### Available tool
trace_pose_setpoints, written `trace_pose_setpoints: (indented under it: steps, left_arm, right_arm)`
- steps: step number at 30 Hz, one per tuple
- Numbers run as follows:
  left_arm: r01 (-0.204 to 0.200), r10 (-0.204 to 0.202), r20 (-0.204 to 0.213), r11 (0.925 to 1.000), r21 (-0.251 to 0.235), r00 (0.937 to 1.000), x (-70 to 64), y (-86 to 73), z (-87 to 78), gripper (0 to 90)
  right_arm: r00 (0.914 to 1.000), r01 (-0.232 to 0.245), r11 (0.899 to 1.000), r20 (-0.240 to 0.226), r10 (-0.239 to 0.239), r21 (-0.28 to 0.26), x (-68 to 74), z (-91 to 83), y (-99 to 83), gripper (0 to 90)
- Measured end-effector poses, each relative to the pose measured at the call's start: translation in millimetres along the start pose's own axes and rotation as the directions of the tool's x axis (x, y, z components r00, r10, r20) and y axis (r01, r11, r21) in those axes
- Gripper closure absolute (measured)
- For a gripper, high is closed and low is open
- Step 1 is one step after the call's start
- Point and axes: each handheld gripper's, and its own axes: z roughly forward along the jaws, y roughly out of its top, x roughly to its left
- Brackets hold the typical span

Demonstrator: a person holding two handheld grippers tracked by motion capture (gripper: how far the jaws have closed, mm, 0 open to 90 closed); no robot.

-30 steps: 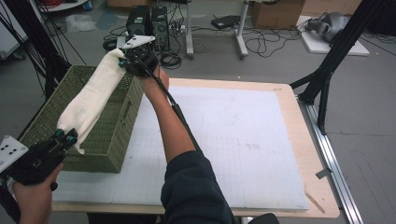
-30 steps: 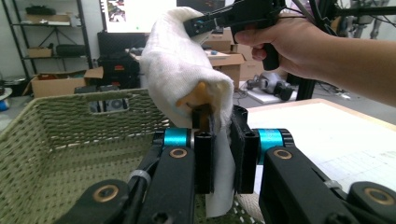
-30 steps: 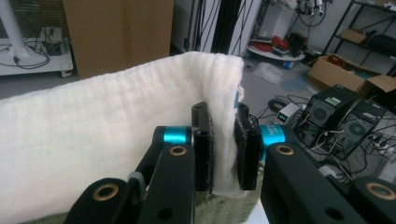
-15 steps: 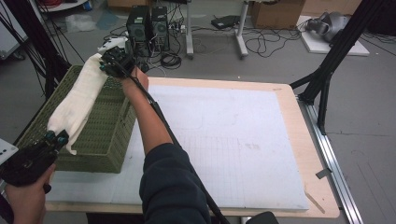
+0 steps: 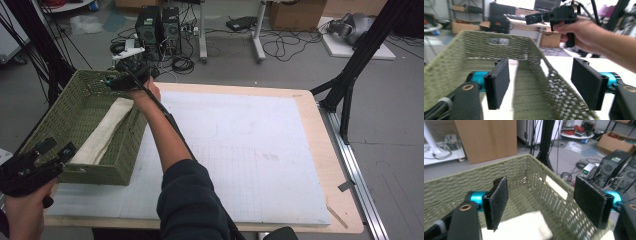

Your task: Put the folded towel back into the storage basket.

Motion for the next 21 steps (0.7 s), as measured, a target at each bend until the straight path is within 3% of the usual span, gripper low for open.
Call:
trace_pose_setpoints:
  steps: [1,2,5,8,12,21]
  left_arm:
    - [0.010,-0.010,0.008,1.0000,0.000,0.9999,-1.1,0.0,0.9,27.8]
    - [0.013,-0.013,0.024,0.9999,0.002,0.9996,-2.1,0.3,1.9,21.2]
    - [0.015,-0.015,0.043,0.9999,0.005,0.9990,-5.2,0.9,4.1,20.1]
    - [0.019,-0.020,0.060,0.9997,0.016,0.9980,-6.6,0.9,6.6,16.9]
    - [0.024,-0.025,0.085,0.9996,0.015,0.9960,-8.4,1.5,9.3,16.9]
    - [-0.006,0.004,0.148,0.9999,0.012,0.9889,-16.7,1.8,17.9,17.0]
  right_arm:
    - [1.0000,0.000,1.000,0.000,0.000,0.000,0.0,0.0,0.0,24.9]
    - [0.9999,-0.002,1.000,-0.014,0.003,0.014,-4.9,-9.1,-6.7,21.8]
    - [0.9998,0.001,1.000,-0.019,-0.001,0.030,-9.2,-18.9,-12.0,20.6]
    - [0.9989,0.002,1.000,-0.046,0.000,0.031,-17.2,-40.1,-19.4,18.3]
    - [0.9987,0.003,1.000,-0.051,-0.002,0.026,-22.1,-55.5,-23.5,17.4]
    - [0.9974,0.003,1.000,-0.072,-0.002,0.019,-33.3,-102.3,-39.3,15.9]
